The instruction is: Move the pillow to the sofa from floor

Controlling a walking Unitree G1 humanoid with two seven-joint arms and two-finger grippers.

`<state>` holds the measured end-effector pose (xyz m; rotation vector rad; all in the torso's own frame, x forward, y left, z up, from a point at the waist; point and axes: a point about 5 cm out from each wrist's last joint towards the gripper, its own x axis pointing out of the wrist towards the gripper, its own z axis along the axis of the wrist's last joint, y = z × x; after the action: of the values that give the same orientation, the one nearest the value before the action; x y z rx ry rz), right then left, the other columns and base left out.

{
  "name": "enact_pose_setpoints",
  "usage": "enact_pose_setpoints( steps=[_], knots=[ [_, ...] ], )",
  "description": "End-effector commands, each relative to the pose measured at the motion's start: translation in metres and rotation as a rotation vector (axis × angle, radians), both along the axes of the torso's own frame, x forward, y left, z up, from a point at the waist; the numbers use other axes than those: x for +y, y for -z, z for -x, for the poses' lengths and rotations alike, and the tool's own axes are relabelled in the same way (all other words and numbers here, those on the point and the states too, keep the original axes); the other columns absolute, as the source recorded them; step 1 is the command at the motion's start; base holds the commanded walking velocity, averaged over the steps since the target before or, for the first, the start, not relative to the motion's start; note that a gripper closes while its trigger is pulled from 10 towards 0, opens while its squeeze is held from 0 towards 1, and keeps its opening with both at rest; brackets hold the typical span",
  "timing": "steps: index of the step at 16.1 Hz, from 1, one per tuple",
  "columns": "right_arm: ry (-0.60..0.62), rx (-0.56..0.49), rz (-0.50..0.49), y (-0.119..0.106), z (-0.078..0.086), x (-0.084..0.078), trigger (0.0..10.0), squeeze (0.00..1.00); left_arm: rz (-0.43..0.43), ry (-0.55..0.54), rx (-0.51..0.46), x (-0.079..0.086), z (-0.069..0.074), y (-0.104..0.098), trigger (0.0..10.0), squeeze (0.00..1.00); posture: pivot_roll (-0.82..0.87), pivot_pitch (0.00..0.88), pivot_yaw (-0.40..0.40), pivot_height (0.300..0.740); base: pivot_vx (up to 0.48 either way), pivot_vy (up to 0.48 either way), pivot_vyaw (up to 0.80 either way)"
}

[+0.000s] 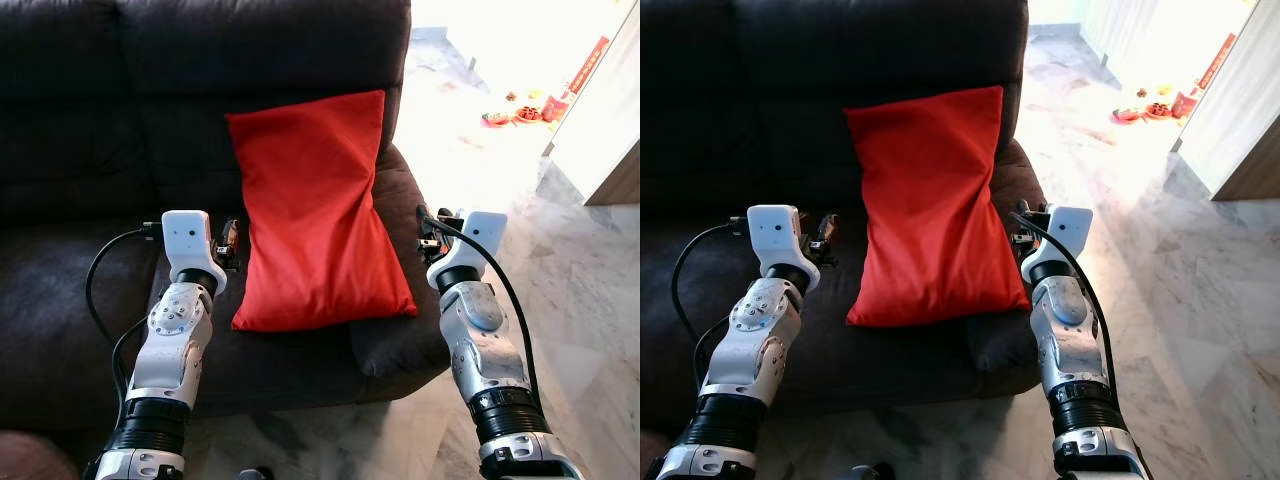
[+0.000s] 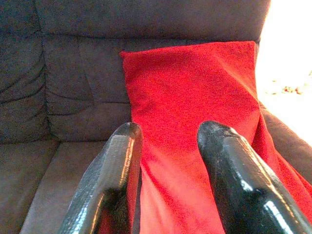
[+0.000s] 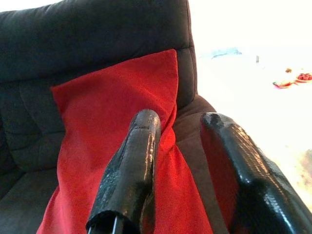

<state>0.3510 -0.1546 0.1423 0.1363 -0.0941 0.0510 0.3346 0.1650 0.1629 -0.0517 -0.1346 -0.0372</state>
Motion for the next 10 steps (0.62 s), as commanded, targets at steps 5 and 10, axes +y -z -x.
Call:
enact_pose_setpoints(
  steps=[5, 10],
  knots=[
    [-0.022, 0.003, 0.085, 0.0027, 0.0016, 0.0016, 10.0, 0.00, -0.013, -0.004, 0.000, 0.0007, 0.0007, -0.0013, 10.0, 0.00, 0.09, 0.115, -0.041, 0.740, 0.000, 0.000, 0.32],
    [-0.009, 0.016, 0.045, 0.0055, 0.0021, 0.0000, 10.0, 0.00, -0.013, 0.002, 0.000, -0.0003, 0.0004, -0.0014, 10.0, 0.00, 0.09, 0.109, -0.039, 0.740, 0.000, 0.000, 0.00]
  ],
)
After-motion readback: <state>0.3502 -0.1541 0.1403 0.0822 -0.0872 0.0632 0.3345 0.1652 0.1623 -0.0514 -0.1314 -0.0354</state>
